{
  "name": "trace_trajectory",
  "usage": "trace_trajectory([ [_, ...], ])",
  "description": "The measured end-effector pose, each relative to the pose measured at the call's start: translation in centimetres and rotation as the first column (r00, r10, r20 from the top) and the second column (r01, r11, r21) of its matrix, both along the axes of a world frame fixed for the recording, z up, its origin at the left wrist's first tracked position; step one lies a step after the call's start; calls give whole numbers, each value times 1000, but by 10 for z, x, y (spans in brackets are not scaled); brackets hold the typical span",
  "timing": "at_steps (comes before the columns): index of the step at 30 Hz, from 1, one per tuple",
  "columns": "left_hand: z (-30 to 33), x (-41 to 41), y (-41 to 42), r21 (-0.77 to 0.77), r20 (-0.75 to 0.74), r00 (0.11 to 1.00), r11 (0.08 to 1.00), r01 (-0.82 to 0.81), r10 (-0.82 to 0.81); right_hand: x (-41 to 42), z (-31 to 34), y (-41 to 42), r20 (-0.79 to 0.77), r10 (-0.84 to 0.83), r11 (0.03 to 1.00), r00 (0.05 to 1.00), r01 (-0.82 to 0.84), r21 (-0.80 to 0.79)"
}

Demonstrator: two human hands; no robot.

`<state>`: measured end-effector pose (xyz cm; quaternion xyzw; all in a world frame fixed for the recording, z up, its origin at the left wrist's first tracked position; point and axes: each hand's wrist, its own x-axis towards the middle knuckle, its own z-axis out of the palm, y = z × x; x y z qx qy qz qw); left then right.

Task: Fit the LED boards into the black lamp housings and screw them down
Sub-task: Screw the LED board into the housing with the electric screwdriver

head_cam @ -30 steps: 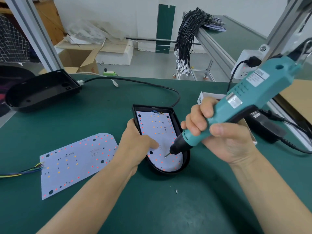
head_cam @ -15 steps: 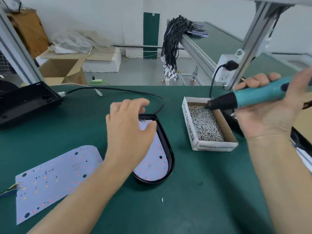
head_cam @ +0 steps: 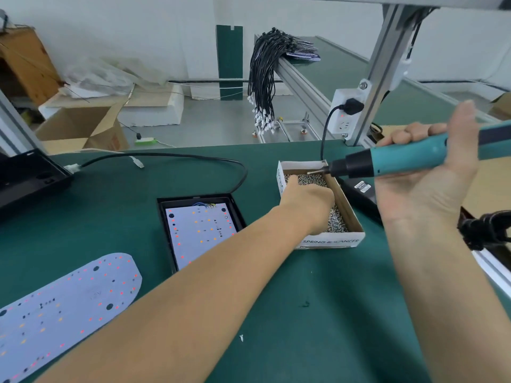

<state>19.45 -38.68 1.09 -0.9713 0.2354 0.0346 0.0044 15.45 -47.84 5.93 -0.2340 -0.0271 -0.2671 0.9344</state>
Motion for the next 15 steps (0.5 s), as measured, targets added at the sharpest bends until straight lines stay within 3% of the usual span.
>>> trace_trajectory([
  [1,-2,0,-2,-28,11,1000,999,20,-20,-6,-2,2,50,20,999,999,-18,-46],
  [3,-3,-1,0,-31,34,999,999,15,-14,-10,16,-5,-8,70,993,997,-71,-99],
  [4,-4,-3,0,-15,35,999,1000,21,-20,-1,18,-3,-63,73,993,995,-78,-84],
  [11,0,-8,6,17,-12,999,999,44,-43,-5,19,-4,-56,95,993,994,-99,-70],
  [13,2,-8,8,-53,-15,999,998,36,-37,-7,16,-6,-57,85,993,995,-90,-79],
  [15,3,-7,14,-218,-32,999,975,-29,22,-7,15,-6,-55,95,992,994,-99,-79],
])
